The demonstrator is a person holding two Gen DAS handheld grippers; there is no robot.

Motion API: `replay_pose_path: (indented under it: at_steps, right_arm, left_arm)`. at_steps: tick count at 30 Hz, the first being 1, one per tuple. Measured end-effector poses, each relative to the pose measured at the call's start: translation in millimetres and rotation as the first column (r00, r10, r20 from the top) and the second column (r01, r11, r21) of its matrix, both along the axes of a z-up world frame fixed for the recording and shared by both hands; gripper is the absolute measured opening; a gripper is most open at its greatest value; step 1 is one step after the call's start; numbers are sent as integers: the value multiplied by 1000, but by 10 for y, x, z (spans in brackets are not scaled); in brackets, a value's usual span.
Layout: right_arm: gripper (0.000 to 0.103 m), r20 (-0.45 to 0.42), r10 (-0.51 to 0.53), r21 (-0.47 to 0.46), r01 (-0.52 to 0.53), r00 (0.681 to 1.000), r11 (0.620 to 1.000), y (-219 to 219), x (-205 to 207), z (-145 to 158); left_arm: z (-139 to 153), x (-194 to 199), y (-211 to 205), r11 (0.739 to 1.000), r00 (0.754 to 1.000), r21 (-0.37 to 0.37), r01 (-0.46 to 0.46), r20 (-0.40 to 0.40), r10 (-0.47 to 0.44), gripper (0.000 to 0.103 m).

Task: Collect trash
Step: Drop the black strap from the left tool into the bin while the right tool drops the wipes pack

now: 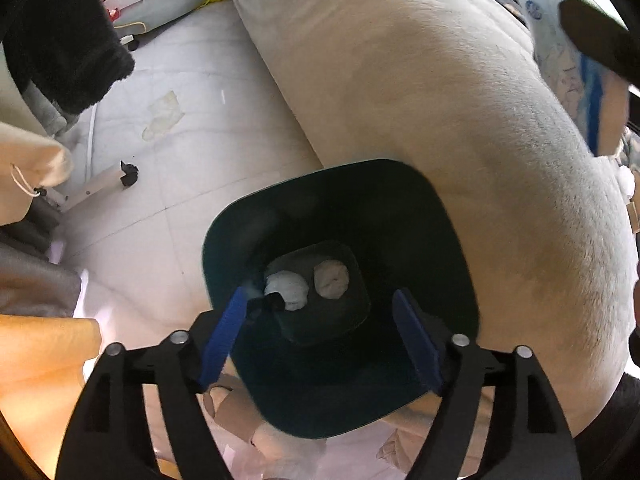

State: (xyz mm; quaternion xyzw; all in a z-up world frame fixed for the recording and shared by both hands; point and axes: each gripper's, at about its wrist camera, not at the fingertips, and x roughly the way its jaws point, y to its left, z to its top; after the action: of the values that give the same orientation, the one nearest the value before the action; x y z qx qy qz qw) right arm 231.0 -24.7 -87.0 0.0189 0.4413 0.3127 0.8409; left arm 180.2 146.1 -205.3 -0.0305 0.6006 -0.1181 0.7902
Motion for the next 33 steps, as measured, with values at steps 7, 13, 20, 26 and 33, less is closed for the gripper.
replay_pose_path:
  at_steps: [7,13,20,26,33]
  right_arm:
    - [81,-63,18,-89,-23,998,996,276,80,-336]
    - [81,-148,40,-167,-65,988,984,498,75,-705]
    - [81,-199,88,-252,-138,976,958,751,-36,-992]
    - [81,-262,129,-323,-213,956,922,885,-149,-1261]
    - [83,-322,125,-337,-237,938,911,859,-248,-1363]
  left_arm:
    - [147,-22,346,999,996,7,-51,76,51,79]
    - [416,-71,563,998,978,-2,-69,195,69,79]
    - [648,-82,789,994,952,-56,-97,286,109,79]
    - [830,-80,833,989,930,-98,-110,340,138,74]
    - [1119,-51,778,990,882,-83,-115,451,140,72]
